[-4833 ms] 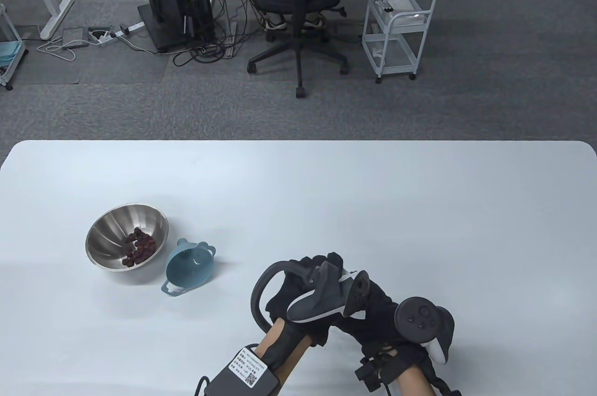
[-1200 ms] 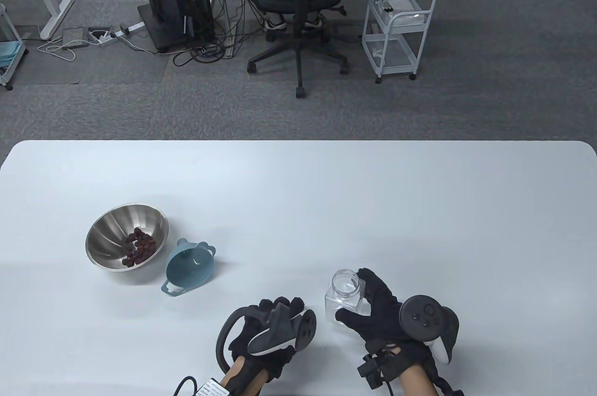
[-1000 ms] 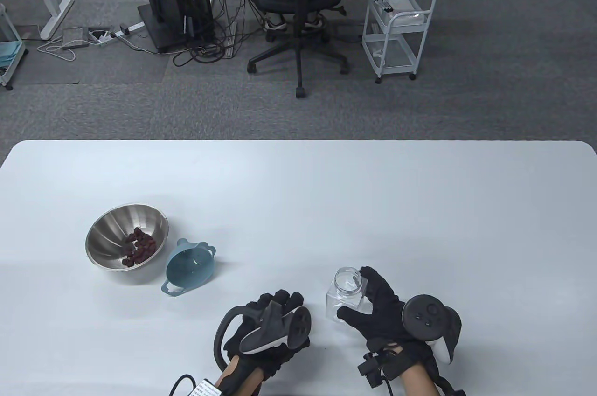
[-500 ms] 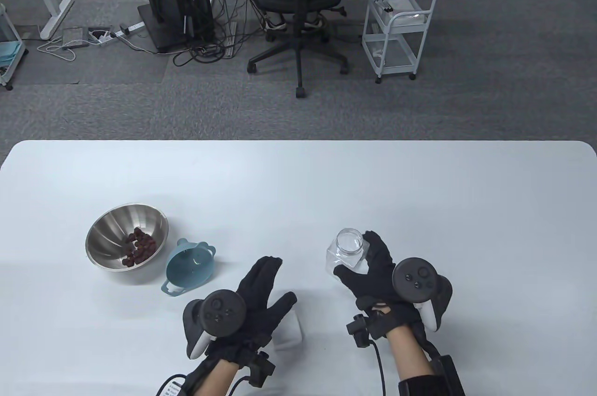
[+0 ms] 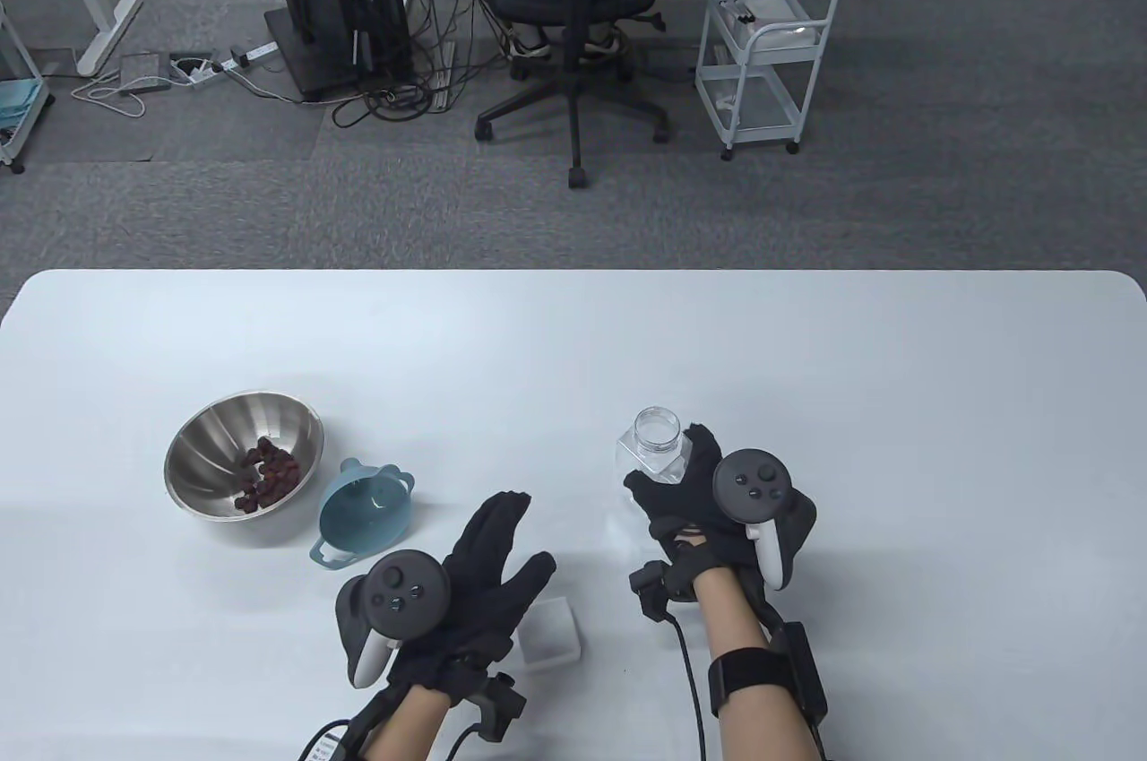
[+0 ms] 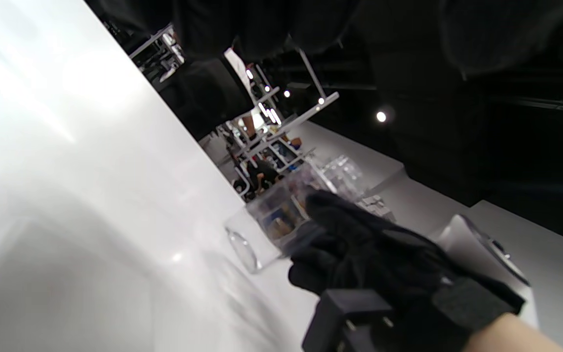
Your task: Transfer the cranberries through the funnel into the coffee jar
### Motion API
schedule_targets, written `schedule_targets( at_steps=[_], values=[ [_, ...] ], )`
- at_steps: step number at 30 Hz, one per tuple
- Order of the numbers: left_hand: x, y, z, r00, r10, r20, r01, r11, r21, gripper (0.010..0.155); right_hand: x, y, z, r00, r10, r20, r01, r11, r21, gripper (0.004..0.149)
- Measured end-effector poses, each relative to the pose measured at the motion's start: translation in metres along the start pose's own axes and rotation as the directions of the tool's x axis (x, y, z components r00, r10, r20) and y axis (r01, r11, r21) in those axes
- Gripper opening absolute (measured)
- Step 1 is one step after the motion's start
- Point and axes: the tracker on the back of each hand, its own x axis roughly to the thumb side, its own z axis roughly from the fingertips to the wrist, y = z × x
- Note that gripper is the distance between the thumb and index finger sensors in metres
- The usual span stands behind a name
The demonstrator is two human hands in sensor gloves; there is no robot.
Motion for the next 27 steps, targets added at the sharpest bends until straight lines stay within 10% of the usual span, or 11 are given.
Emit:
schedule_targets(
  at_steps=[19, 27],
  values=[
    [0.000, 0.001, 0.000, 1.000, 0.009, -0.009, -0.009, 1.000, -0.005, 0.079, -0.015, 0.014, 0.002, 0.997, 0.069, -0.041, -0.066, 0.996, 0.051, 0.094],
    [0.009, 0.027, -0.006, 0.981, -0.192, -0.015, 0.192, 0.981, 0.036, 0.074, -0.011, -0.015, 0.009, 0.994, 0.108, 0.026, -0.110, 0.989, 0.101, 0.106]
  ],
)
